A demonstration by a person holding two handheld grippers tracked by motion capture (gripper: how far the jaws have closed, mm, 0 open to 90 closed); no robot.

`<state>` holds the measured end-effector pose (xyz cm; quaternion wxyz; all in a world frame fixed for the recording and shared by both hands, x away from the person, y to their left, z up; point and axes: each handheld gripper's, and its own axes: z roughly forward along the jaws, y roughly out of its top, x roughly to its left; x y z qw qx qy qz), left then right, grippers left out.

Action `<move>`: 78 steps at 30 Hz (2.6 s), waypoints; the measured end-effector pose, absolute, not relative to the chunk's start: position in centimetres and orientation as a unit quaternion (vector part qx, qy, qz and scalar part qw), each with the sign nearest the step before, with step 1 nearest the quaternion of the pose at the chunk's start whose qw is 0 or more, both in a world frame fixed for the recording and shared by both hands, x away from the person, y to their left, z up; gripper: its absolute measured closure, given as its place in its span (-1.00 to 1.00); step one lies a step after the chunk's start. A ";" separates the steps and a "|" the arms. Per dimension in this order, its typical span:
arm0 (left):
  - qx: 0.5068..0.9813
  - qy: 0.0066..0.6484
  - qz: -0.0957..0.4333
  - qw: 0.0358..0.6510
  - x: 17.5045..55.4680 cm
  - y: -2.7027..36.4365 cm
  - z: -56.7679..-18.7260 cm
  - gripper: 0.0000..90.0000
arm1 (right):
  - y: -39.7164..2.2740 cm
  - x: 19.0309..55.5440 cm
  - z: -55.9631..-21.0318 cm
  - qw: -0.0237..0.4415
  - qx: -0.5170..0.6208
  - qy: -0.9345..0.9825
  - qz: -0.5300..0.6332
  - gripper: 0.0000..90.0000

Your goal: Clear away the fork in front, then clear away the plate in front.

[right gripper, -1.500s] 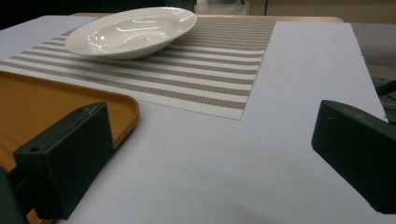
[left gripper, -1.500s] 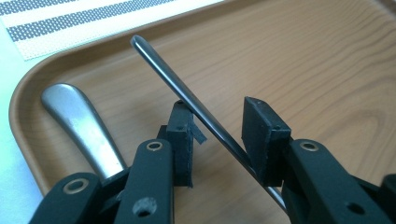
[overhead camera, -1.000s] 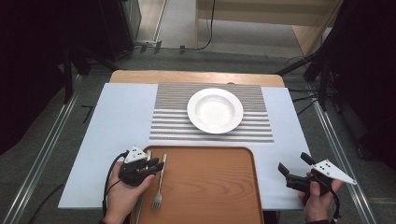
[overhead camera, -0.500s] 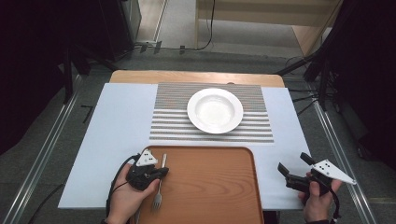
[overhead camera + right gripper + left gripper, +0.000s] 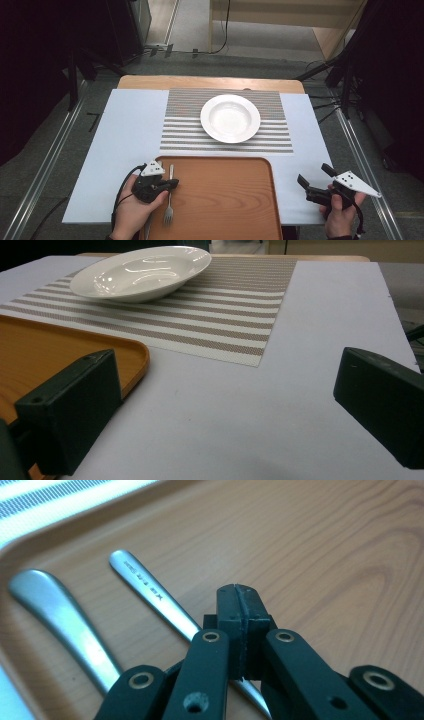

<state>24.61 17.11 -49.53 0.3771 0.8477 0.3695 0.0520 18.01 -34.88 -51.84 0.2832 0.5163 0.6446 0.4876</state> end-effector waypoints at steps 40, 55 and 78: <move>0.783 0.366 0.046 0.501 26.4 17.1 -45.5 -1.00 | -35.0 18.4 -51.3 0.306 0.506 0.638 0.493 -1.00; 0.803 0.344 0.049 0.484 28.6 14.6 -43.9 -1.00 | -35.2 18.8 -51.5 0.326 0.500 0.633 0.493 -1.00; 0.803 0.355 0.074 0.473 31.8 13.0 -43.1 -1.00 | -35.2 18.8 -51.8 0.318 0.498 0.630 0.503 -1.00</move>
